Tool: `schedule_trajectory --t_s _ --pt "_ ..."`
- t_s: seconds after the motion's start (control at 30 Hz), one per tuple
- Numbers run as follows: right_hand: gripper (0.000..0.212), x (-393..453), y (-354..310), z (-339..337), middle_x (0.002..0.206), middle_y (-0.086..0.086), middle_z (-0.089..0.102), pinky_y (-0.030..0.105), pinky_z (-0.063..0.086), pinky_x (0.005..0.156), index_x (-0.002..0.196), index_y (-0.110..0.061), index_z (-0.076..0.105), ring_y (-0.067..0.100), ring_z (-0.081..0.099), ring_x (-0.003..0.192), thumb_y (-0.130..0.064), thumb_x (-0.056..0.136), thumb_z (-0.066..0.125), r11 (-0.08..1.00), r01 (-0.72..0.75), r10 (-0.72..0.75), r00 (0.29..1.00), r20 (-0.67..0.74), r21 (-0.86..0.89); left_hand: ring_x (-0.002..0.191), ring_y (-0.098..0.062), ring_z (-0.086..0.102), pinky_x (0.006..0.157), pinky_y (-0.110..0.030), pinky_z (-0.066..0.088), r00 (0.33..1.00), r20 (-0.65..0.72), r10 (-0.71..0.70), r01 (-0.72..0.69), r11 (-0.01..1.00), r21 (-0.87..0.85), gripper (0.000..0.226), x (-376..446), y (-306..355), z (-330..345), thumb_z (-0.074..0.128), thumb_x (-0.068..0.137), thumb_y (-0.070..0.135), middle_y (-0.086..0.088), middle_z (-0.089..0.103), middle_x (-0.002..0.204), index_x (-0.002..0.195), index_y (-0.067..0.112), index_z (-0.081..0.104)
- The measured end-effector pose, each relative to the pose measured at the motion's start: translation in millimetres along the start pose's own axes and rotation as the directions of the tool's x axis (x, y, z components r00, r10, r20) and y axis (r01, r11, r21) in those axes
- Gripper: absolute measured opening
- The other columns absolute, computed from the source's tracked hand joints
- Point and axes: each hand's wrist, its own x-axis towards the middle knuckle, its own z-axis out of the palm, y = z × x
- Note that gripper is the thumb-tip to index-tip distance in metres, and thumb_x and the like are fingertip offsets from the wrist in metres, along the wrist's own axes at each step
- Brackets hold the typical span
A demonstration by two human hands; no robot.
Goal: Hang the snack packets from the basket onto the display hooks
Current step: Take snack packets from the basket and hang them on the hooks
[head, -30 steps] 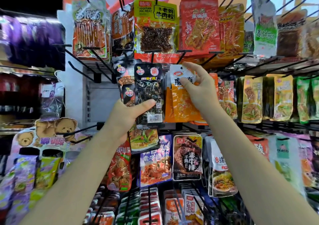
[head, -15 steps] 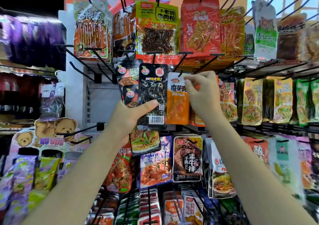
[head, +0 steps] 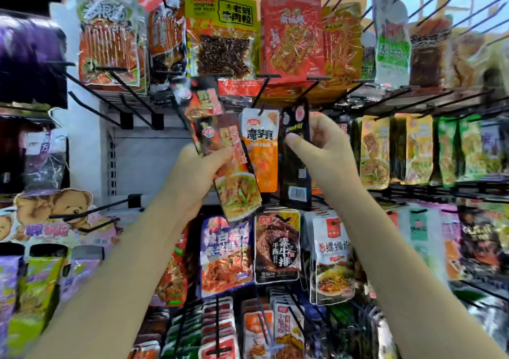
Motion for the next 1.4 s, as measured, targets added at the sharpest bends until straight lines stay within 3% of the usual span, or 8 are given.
schedule_trajectory --t_s 0.23,0.43,0.63,0.73,0.97,1.07,1.17,1.4 --pt "0.022 -10.1 8.8 5.8 0.063 -0.004 0.047 0.014 0.039 0.052 0.084 -0.005 0.058 0.001 0.046 0.051 -0.014 0.103 0.055 0.991 0.022 -0.038 0.992 0.117 0.131 0.102 -0.022 0.073 0.096 -0.050 0.056 0.996 0.084 0.042 -0.041 0.999 -0.019 0.053 -5.7 1.4 51.3 0.082 0.073 0.058 -0.001 0.078 0.103 0.108 0.019 0.073" --pt "0.031 -3.4 22.5 -22.7 0.094 0.001 0.052 0.011 0.038 0.071 0.099 -0.029 0.054 0.007 0.047 0.079 -0.024 0.084 0.081 0.993 0.097 -0.105 0.984 -0.141 -0.060 0.091 -0.026 0.075 0.093 -0.055 0.057 0.992 0.071 0.104 -0.107 0.993 0.046 0.012 1.9 -2.9 75.0 0.083 0.080 0.017 -0.001 0.079 0.090 0.089 0.021 0.075" --pt "0.038 3.3 37.5 -56.9 0.110 -0.017 0.062 0.040 0.054 0.093 0.112 -0.030 0.064 0.010 0.061 0.109 -0.030 0.079 0.085 0.994 -0.012 0.026 0.992 -0.126 0.110 0.104 -0.030 0.073 0.092 -0.052 0.057 0.998 0.057 0.010 -0.007 0.999 -0.053 0.064 7.4 -7.6 110.8 0.096 0.061 0.040 -0.009 0.077 0.108 0.112 0.008 0.072" --pt "0.013 6.1 53.2 -74.1 0.098 -0.005 0.072 0.030 0.058 0.074 0.100 -0.022 0.074 0.006 0.068 0.091 -0.019 0.088 0.077 0.954 -0.121 0.173 0.970 -0.171 0.274 0.097 -0.024 0.074 0.095 -0.052 0.056 0.998 0.058 -0.012 0.010 1.000 0.021 0.034 8.2 -18.2 122.0 0.089 0.074 0.030 -0.003 0.079 0.097 0.095 0.010 0.073" --pt "0.028 38.7 76.3 -100.5 0.086 0.015 0.067 0.034 0.055 0.070 0.115 -0.028 0.061 0.017 0.066 0.076 -0.016 0.092 0.073 0.923 -0.222 0.291 0.937 -0.191 0.315 0.108 -0.022 0.068 0.105 -0.047 0.048 1.000 0.006 0.028 -0.028 0.994 0.104 0.073 18.2 -23.3 125.7 0.092 0.061 0.052 -0.001 0.075 0.111 0.116 0.009 0.069" --pt "0.026 61.0 76.4 -98.5 0.090 0.003 0.071 0.022 0.053 0.067 0.114 -0.016 0.062 0.004 0.068 0.072 -0.020 0.091 0.074 0.929 -0.216 0.285 0.935 -0.212 0.299 0.091 -0.014 0.071 0.089 -0.032 0.053 1.000 -0.014 0.025 -0.024 0.994 0.111 0.037 25.1 -27.0 124.7 0.088 0.074 0.036 0.005 0.076 0.091 0.097 0.012 0.072" --pt "0.032 75.2 78.2 -93.2 0.089 -0.004 0.076 0.044 0.059 0.083 0.107 -0.020 0.068 0.016 0.072 0.087 -0.040 0.083 0.077 0.934 -0.233 0.294 0.932 -0.212 0.269 0.070 -0.005 0.072 0.063 -0.017 0.052 1.000 -0.011 0.011 -0.010 0.995 0.101 0.015 25.6 -26.2 126.2 0.082 0.082 0.024 0.010 0.075 0.072 0.083 0.014 0.071" --pt "0.012 84.3 84.9 -93.1 0.076 -0.002 0.071 0.048 0.058 0.085 0.097 -0.014 0.069 0.018 0.067 0.076 -0.021 0.090 0.074 0.912 -0.228 0.296 0.941 -0.164 0.341 0.086 -0.016 0.076 0.079 -0.030 0.059 0.999 -0.038 -0.034 0.037 0.995 0.097 0.028 27.4 -20.5 129.0 0.084 0.078 0.029 -0.004 0.079 0.094 0.097 0.010 0.076"
